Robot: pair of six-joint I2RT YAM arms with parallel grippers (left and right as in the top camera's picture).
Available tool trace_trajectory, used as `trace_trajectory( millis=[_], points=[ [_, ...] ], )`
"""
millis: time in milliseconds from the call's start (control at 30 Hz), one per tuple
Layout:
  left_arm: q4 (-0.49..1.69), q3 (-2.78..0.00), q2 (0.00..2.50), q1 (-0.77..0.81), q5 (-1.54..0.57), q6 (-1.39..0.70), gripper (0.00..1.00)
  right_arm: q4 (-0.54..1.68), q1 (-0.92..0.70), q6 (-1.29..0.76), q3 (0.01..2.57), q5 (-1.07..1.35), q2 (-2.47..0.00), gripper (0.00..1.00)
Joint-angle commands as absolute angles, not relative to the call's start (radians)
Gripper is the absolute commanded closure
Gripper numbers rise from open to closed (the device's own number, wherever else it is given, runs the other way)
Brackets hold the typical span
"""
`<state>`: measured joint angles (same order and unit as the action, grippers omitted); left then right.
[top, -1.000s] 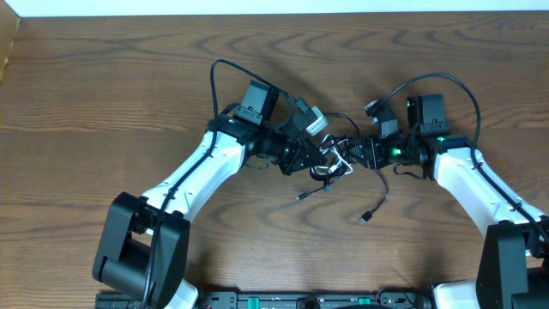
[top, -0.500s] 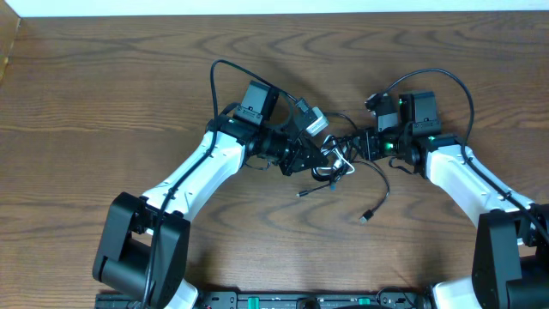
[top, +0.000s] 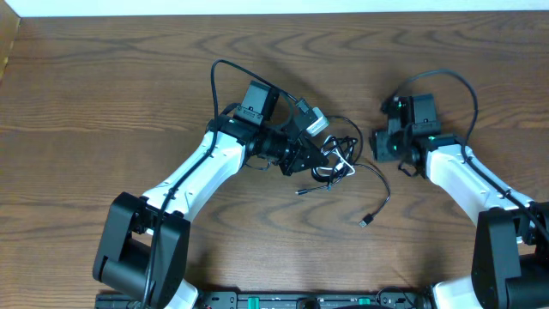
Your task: Untangle cables
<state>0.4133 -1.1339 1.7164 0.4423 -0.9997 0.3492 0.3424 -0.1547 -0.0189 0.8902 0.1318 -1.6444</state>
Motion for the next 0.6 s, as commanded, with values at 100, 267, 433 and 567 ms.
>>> trace_trajectory(
  millis=[100, 267, 433, 567],
  points=[
    [0.415, -1.122, 1.694, 0.443, -0.994, 0.374, 0.93, 0.416, -0.067, 0.291, 0.889, 0.482, -1.528, 0.54],
    [0.415, -1.122, 1.694, 0.443, -0.994, 0.374, 0.92, 0.485, -0.011, 0.418, 0.889, 0.668, -1.433, 0.48],
    [0.415, -1.122, 1.694, 0.443, -0.995, 0.373, 0.93, 0.520, -0.027, 0.499, 0.888, 0.814, -1.424, 0.48],
    [0.415, -1.122, 1.694, 0.443, -0.995, 0.373, 0.92, 0.513, -0.046, 0.499, 0.888, 0.773, -1.449, 0.54]
  ],
)
